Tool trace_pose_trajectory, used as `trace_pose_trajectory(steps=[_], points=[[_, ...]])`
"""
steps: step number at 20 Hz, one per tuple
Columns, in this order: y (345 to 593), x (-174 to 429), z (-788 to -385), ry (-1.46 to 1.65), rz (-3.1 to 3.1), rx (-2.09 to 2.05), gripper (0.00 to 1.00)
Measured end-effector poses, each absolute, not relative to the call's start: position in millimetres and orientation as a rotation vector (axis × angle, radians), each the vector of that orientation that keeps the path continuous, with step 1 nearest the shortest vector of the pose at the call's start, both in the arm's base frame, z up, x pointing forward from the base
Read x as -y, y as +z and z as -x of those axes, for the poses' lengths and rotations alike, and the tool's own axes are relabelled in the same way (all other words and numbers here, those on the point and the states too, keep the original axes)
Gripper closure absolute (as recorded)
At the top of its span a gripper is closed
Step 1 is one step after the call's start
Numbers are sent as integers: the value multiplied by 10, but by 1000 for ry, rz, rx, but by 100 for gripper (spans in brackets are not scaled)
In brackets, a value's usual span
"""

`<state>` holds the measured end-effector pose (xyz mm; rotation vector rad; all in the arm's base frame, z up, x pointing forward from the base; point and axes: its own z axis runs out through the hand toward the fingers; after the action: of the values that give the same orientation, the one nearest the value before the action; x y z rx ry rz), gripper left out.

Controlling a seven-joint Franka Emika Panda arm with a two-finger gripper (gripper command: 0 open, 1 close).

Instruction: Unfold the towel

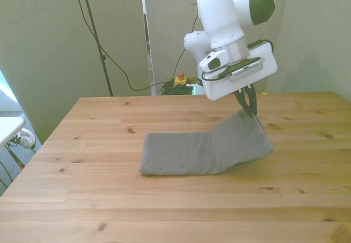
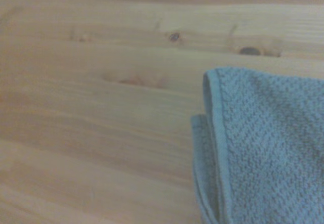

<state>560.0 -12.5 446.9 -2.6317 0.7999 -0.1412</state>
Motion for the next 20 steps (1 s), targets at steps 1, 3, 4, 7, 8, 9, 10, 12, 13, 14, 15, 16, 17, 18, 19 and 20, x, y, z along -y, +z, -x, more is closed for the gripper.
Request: trace_pose_trajectory(steps=[1, 3, 4, 7, 8, 9, 10, 12, 13, 14, 15, 16, 17, 18, 19, 20], points=[[4390, 93, -5568, -126, 2661, -762, 0], [4231, 95, -5516, -93, 2703, -727, 0], [4182, 110, -5506, -81, 2708, -726, 0], [4121, 150, -5499, -51, 2712, -724, 0], [4126, 159, -5500, -52, 2712, -723, 0], [4135, 163, -5503, -54, 2711, -722, 0], [4151, 165, -5511, -59, 2707, -720, 0], [4202, 171, -5533, -72, 2683, -723, 0], [4229, 181, -5542, -80, 2666, -726, 0], [4251, 196, -5546, -86, 2655, -729, 0], [4268, 213, -5550, -92, 2652, -731, 0], [4280, 227, -5550, -95, 2650, -734, 0], [4290, 241, -5550, -98, 2649, -738, 0], [4297, 262, -5550, -99, 2655, -762, 0], [4304, 293, -5554, -97, 2677, -817, 0], [4315, 327, -5568, -101, 2703, -878, 0]])
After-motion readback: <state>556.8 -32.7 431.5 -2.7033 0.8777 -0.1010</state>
